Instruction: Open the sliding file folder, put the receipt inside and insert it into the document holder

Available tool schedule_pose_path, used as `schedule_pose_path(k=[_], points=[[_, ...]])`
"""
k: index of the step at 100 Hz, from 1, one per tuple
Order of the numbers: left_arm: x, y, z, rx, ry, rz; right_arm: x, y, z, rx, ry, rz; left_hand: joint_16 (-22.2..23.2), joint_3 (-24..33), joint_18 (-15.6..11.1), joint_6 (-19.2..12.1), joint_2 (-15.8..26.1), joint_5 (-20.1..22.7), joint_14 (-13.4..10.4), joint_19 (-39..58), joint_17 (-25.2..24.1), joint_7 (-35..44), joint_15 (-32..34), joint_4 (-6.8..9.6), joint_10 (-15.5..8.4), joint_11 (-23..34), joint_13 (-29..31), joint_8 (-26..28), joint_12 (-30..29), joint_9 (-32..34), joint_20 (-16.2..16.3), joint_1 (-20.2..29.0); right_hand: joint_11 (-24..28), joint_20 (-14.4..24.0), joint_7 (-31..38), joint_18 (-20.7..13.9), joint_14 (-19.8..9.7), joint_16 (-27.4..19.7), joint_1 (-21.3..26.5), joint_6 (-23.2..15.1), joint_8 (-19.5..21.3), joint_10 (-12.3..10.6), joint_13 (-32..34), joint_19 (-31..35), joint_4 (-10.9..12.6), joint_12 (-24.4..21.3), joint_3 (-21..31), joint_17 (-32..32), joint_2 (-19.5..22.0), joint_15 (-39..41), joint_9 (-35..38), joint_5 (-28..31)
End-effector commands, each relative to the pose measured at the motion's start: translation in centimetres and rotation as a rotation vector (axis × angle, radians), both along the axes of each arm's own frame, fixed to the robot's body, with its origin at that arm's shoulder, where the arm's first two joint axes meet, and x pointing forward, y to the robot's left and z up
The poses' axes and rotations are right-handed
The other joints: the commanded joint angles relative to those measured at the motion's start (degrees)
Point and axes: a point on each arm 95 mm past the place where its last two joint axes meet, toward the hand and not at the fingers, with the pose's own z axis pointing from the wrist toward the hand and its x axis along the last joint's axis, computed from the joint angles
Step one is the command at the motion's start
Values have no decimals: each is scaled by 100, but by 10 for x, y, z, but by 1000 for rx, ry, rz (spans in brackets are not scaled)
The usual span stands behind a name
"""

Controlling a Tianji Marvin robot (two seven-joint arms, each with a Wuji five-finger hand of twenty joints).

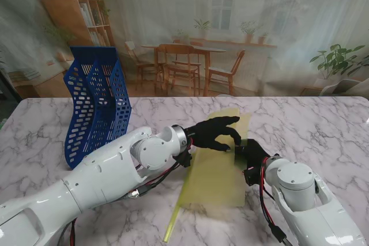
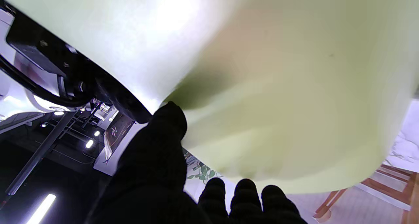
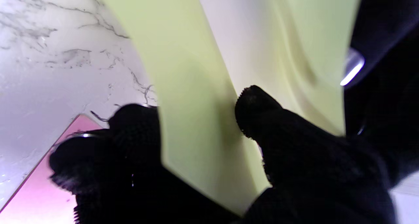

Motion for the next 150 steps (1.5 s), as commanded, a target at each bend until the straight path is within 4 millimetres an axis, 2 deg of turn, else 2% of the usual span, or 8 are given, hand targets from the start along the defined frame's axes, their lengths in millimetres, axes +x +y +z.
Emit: schedule_pose_path(k=[1, 33, 54, 77, 108, 119, 135, 150], points=[[2, 13, -6, 12, 6, 16, -1, -1, 0, 2, 8, -6, 137, -86, -56, 143, -151, 206, 26, 31, -87, 584, 223, -127, 60, 121, -46, 202, 249, -119, 194, 337, 259, 60, 163, -138, -91, -53, 319, -552, 179, 162, 75, 329, -48, 22, 82, 87, 165, 100, 48, 52], [1, 38, 6, -39, -30, 60, -2, -3, 0, 1, 14, -16, 516, 1455, 359, 259, 389, -802, 200, 442, 2, 285, 846, -36, 90, 253, 112, 556, 613, -56, 1142, 69, 256, 71, 166, -130, -88, -85, 324, -592, 221, 157, 74, 290, -47, 5, 35, 24, 213, 30, 7, 10], [2, 43, 7, -33, -83, 63, -2, -3, -1, 3, 21, -16, 786, 572, 548, 506, -101, -1105, 360, 1128, 319, 965, 1311, -157, 269, 955, 532, 1643, 972, 190, 1503, -142, 261, 84, 157, -126, -74, -102, 333, -606, 240, 155, 74, 272, -41, -4, 11, -5, 235, -6, -8, -9], [2, 35, 8, -110, -184, 93, -2, -4, 0, 5, 20, -17, 1375, 178, 645, 1080, -445, -789, 605, 4202, 181, 2371, 2135, -130, 361, 2154, 1753, 2119, 1452, 1377, 1312, 43, 267, 94, 154, -116, -74, -105, 334, -625, 251, 149, 76, 260, -39, -9, -9, -26, 256, -11, -23, -19], [0, 38, 19, -176, -206, 53, -4, -5, 0, 4, 21, -26, 1471, 440, 986, 1061, -639, -281, 757, 5040, 1615, 3058, 2917, -55, 252, 2261, 4270, 1707, 2337, 4087, 1535, 308, 291, 123, 151, -101, -68, -117, 344, -644, 273, 163, 75, 244, -32, -20, -42, -38, 275, -40, -45, -24], [-2, 40, 20, -191, -192, 42, -4, -6, 0, 4, 20, -30, 1571, 666, 1140, 664, -513, -292, 681, 5073, 1593, 1564, 3168, -160, -119, 1817, 4644, 541, 2737, 4841, 1540, 431, 295, 134, 147, -101, -66, -118, 343, -663, 277, 177, 74, 240, -30, -26, -46, -38, 284, -45, -55, -33], [-3, 45, 21, -142, -138, -17, -4, -6, 0, 2, 23, -28, 1972, 528, 1421, 577, -250, 292, 538, 4773, 967, -704, 2854, -192, -212, 1669, 3880, -1310, 3282, 4240, 1482, 252, 298, 140, 148, -101, -64, -119, 344, -672, 281, 191, 74, 237, -30, -30, -54, -41, 293, -48, -56, -37], [-3, 48, 23, -88, -134, -58, -4, -6, 0, 2, 24, -31, 2541, -66, 1400, 641, -189, 1379, 649, 4418, 389, -614, 2454, -206, 118, 2652, 2621, -1005, 2390, 2436, 1447, -252, 299, 144, 143, -101, -63, -119, 345, -682, 280, 191, 74, 231, -30, -32, -60, -55, 301, -50, -57, -49]])
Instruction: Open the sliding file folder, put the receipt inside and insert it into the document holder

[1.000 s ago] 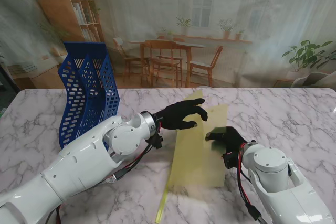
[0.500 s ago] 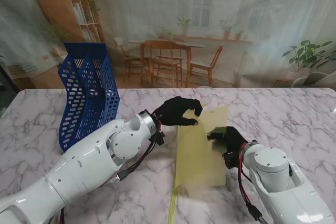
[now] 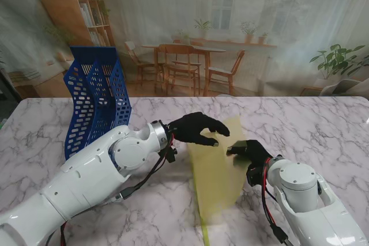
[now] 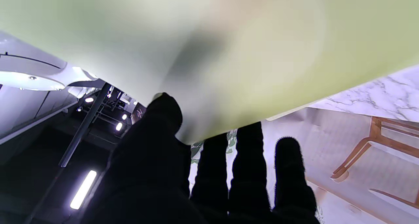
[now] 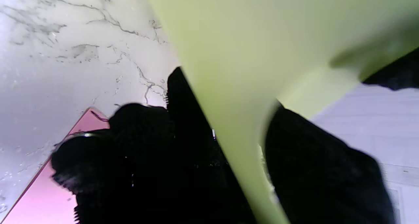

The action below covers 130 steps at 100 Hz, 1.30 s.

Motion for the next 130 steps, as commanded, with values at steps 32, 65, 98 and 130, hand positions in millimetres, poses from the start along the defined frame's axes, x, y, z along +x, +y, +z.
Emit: schedule_pose_path(k=[32, 65, 98, 130], points=[[5, 8, 1, 61, -102, -2, -1, -1, -1, 2, 8, -12, -915, -1165, -877, 209, 1714, 1327, -120, -2381, -868, 1280, -1053, -75, -1, -671, -2341, 455, -1488, -1951, -504, -1708, 241, 81, 140, -91, -53, -115, 315, -591, 153, 172, 78, 215, -27, -32, 90, -18, 257, -57, 4, -143], [8, 12, 1, 22, 2, -1, -1, -2, -1, 1, 11, -17, -1289, -1225, -913, -13, 1802, -682, -157, -3897, -889, -623, -1497, -63, 20, -1304, -2661, -37, -1902, -2643, -42, -2615, 252, 102, 137, -89, -50, -123, 319, -607, 153, 158, 77, 224, -24, -28, 70, -51, 277, -76, -20, -154], [8, 18, 3, 92, -32, -31, 0, -2, -2, 1, 19, -15, -1365, 669, -713, -426, 138, -1359, -37, -4061, -429, 67, -1328, 536, 164, -1547, -2620, 1205, -2022, -2753, 25, -998, 264, 116, 136, -105, -57, -117, 323, -604, 155, 163, 79, 240, -21, -23, 61, -42, 288, -65, -27, -159], [7, 21, 9, 179, -69, -56, 0, -2, -2, 2, 20, -18, -1394, 2220, -843, -468, 88, -1885, -70, -3968, -274, 828, -1098, 694, 249, -1685, -2628, 2020, -1816, -2773, -34, -859, 266, 123, 135, -108, -49, -123, 327, -621, 158, 162, 78, 238, -20, -24, 50, -41, 297, -80, -39, -168]])
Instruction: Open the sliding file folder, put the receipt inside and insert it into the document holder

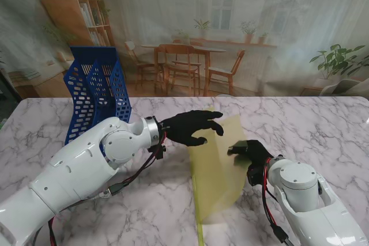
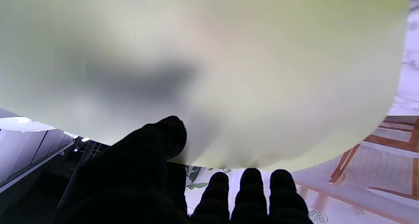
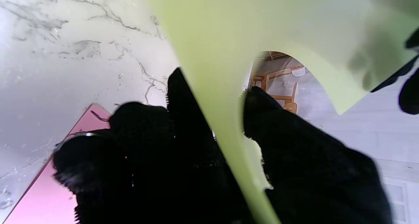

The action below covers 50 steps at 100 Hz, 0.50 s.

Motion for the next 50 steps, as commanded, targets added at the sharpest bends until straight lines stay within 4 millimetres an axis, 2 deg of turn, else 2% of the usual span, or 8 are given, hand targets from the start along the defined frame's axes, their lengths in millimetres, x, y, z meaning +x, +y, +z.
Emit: schedule_pose_path(k=[1, 6, 9, 22, 32, 40, 45, 50], points=[[2, 1, 1, 12, -9, -1, -1, 0, -2, 3, 10, -3, 156, -300, -166, -236, -75, -21, 17, -62, 74, 550, 390, -415, 18, 140, 80, 452, 201, -101, -14, 350, 256, 59, 135, -107, -48, -47, 311, -612, 146, 155, 81, 238, -16, -22, 90, 45, 232, -77, 28, -82], [2, 0, 0, 14, -16, 2, -1, 0, -2, 3, 10, -3, 297, -861, -194, -264, -173, 114, -46, 154, 129, 1073, 546, -900, -14, 424, 269, 1026, 389, 15, 52, 688, 256, 59, 135, -107, -48, -47, 311, -612, 146, 155, 81, 237, -16, -22, 89, 45, 236, -77, 28, -82], [2, -1, -1, 11, -27, 5, -1, 0, -2, 4, 10, -4, 397, -1130, -191, -266, -307, 198, -65, 339, 172, 1372, 646, -1044, -24, 635, 408, 1352, 509, 115, 104, 866, 256, 59, 135, -107, -48, -47, 313, -612, 146, 155, 81, 237, -16, -22, 90, 45, 235, -77, 28, -82], [2, -3, -4, -14, -43, 27, -1, 0, -2, 4, 9, -7, 1134, -2122, -96, -35, -413, 454, -45, 2256, -92, 2926, 1184, -1010, -106, 1558, 1150, 1922, 1010, 809, 173, 1457, 256, 61, 132, -107, -47, -48, 310, -623, 146, 156, 80, 237, -17, -22, 85, 45, 238, -78, 25, -91], [1, -3, -3, -38, -68, 42, 0, -1, -2, 3, 8, -10, 1508, -2237, 15, 207, -447, 783, 91, 3458, 4, 3444, 1526, -987, -127, 1988, 1850, 1956, 1254, 1615, 68, 1595, 253, 62, 137, -108, -45, -49, 309, -643, 151, 151, 79, 234, -17, -24, 80, 40, 244, -80, 16, -93], [0, -3, -2, -54, -85, 44, 0, -1, -3, 2, 8, -13, 1558, -2124, 125, 354, -486, 870, 185, 3924, 521, 3597, 1778, -964, -94, 2285, 2801, 1926, 1449, 2446, 108, 1663, 246, 62, 138, -114, -62, -90, 309, -665, 156, 144, 76, 220, -16, -28, 63, 17, 263, -167, -3, -101], [-1, -3, -1, -70, -86, 45, 0, -2, -3, 2, 7, -15, 1556, -1884, 181, 442, -514, 855, 243, 4115, 835, 3685, 1989, -977, -132, 2011, 3422, 1907, 2314, 3297, 101, 1642, 242, 61, 140, -117, -63, -100, 311, -676, 158, 147, 75, 214, -15, -30, 58, 7, 262, -188, -13, -101], [-2, -2, -1, -81, -84, 47, 0, -2, -3, 0, 6, -17, 1607, -1746, 227, 428, -513, 810, 260, 4202, 1048, 3709, 2181, -968, -169, 1699, 3810, 1924, 2674, 3926, 108, 1635, 238, 61, 142, -116, -58, -106, 313, -694, 161, 149, 75, 210, -14, -32, 56, 0, 266, -199, -20, -106]])
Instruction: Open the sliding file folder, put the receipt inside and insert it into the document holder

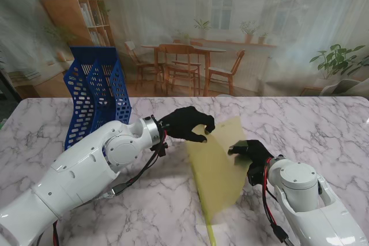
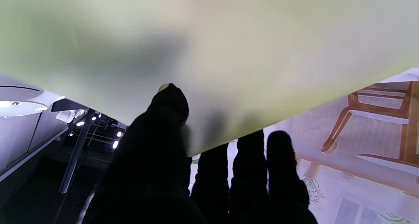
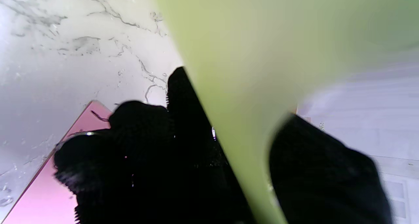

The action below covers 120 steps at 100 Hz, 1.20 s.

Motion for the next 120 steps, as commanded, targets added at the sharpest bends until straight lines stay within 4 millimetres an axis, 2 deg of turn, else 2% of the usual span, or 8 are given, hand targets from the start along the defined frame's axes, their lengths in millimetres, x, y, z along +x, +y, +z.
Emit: schedule_pose_path(k=[1, 16, 35, 44, 57, 78, 102, 120], points=[[-4, -2, -1, -9, 12, -12, -1, -1, -3, 0, 7, -7, 299, 524, 65, 59, 119, 24, 138, 227, 229, 216, 961, 31, -49, -361, 857, 120, 577, 851, 32, 301, 237, 59, 140, -116, -57, -49, 312, -694, 159, 148, 75, 208, -15, -32, 77, 42, 258, -194, -7, -126], [-4, -1, 0, -36, 11, -11, 0, -2, -3, -1, 5, -7, 422, 582, 115, -252, 117, -251, 106, 377, 517, -290, 1293, -17, -257, -434, 1331, -203, 836, 1446, 66, 416, 227, 57, 151, -120, -59, -68, 314, -726, 170, 134, 77, 194, -13, -38, 69, 21, 264, -232, -22, -130], [-4, 3, 3, 9, -16, -42, 1, -2, -3, -1, 7, -3, 1180, 452, 242, -498, 351, 1022, -226, 315, -215, -3624, 1011, -95, -593, -180, 404, -3431, 1502, 811, 112, 388, 230, 58, 156, -121, -55, -71, 315, -738, 174, 131, 80, 191, -11, -40, 64, 18, 269, -238, -20, -129], [-5, 4, 5, 34, -35, -55, 1, -2, -4, -2, 9, -3, 1052, -136, 271, -585, 574, 1867, -170, 80, -670, -3045, 672, -54, -305, 298, -414, -3410, 1392, -350, 125, 182, 230, 59, 157, -121, -54, -72, 316, -739, 174, 135, 79, 190, -10, -41, 64, 18, 269, -238, -24, -129], [-5, 5, 8, 69, -82, -51, 1, -2, -4, -3, 9, -2, -134, -721, 119, -474, 768, 2151, -95, -613, -1301, -2441, -510, -6, 26, -286, -1718, -3273, -1090, -1927, 57, -284, 231, 60, 158, -121, -48, -72, 315, -732, 174, 135, 80, 187, -11, -42, 60, 14, 272, -239, -24, -131], [-2, 5, 13, 67, -156, -50, 1, -3, -4, -1, 9, -5, -1481, -859, -632, -804, 757, 2037, -527, -3770, -1298, -2193, -1177, 0, -659, -939, -2979, -3514, -2401, -2770, -1345, -301, 236, 63, 163, -120, -45, -71, 315, -745, 173, 134, 80, 186, -10, -43, 56, 14, 275, -237, -24, -133], [-1, 3, 14, 78, -174, -67, 2, -2, -4, 0, 11, -4, -2058, -764, -1409, -589, 606, 2143, -906, -4890, -1143, -2041, -1606, -1, -1053, -858, -3043, -3652, -2581, -2796, -1634, -253, 237, 65, 167, -120, -44, -67, 315, -747, 170, 137, 79, 184, -9, -45, 47, 13, 280, -231, -23, -138], [0, 3, 10, 75, -152, -70, 2, -2, -4, -2, 13, -5, -1775, -467, -1186, -291, 855, 1721, -632, -2128, -972, -1724, -535, -28, -425, -644, -1645, -3224, -2424, -1322, -702, 45, 228, 64, 167, -118, -33, -73, 313, -757, 164, 131, 75, 172, -9, -50, 33, -13, 297, -244, -39, -148]])
